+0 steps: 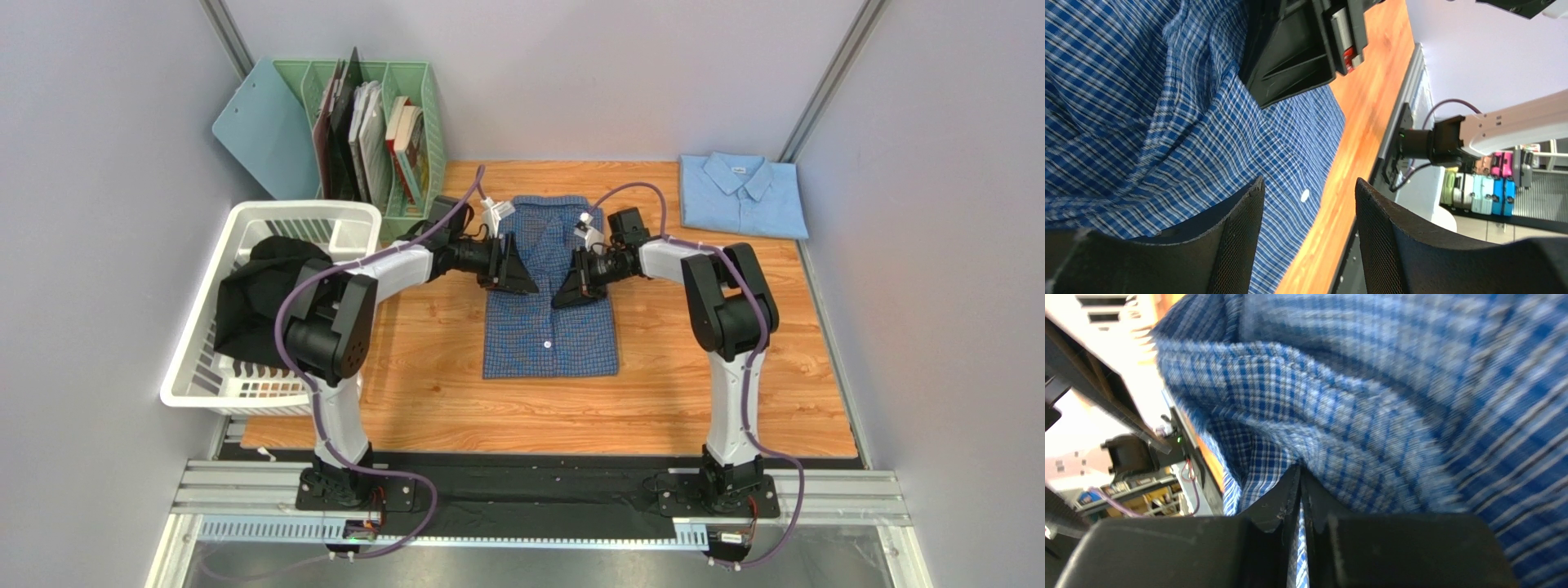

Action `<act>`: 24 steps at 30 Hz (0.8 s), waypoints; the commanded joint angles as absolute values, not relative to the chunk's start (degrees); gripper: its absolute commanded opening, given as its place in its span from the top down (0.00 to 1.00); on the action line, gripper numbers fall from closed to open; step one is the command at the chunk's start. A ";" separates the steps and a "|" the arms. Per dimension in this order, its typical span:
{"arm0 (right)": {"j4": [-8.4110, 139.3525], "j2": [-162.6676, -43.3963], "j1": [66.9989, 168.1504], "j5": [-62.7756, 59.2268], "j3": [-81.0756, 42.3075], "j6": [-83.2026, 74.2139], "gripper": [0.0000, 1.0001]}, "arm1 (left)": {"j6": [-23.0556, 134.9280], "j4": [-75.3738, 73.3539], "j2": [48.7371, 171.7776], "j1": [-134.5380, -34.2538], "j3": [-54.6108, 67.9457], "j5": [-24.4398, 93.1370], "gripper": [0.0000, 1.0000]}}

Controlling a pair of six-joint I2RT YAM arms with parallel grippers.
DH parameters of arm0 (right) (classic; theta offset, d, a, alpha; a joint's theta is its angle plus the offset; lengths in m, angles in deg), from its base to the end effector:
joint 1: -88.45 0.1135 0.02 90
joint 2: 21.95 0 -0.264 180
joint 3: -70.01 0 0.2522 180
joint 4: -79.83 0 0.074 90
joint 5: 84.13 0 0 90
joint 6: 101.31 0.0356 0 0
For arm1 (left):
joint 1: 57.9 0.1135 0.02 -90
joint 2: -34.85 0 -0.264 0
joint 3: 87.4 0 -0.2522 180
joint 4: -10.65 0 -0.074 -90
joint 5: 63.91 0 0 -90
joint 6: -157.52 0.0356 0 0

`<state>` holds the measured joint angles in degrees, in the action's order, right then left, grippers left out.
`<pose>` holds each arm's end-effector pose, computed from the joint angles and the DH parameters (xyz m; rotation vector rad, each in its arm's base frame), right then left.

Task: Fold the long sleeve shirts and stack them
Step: Fold the shirt

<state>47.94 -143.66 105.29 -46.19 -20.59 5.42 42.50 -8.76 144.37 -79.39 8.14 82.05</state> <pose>0.3922 0.1480 0.1223 -0.3094 2.6168 1.4051 0.3648 -0.1753 0.1897 0.4510 2.3635 -1.5354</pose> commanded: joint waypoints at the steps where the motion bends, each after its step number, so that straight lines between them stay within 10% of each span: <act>1: 50.77 -147.54 104.97 -41.33 -24.96 8.99 0.91 | 43.17 -6.98 147.96 -79.08 4.84 79.88 0.39; 14: 47.36 -147.63 102.60 -39.49 -20.48 5.49 0.85 | 40.18 -14.43 163.35 -80.83 -7.47 71.88 0.44; 24: 35.05 -136.40 101.19 -50.44 -21.54 -4.37 0.69 | 37.82 -3.48 146.87 -81.55 4.29 77.58 0.40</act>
<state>40.92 -144.36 101.92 -46.71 -22.07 1.29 38.33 -9.16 157.87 -82.80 -0.38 73.72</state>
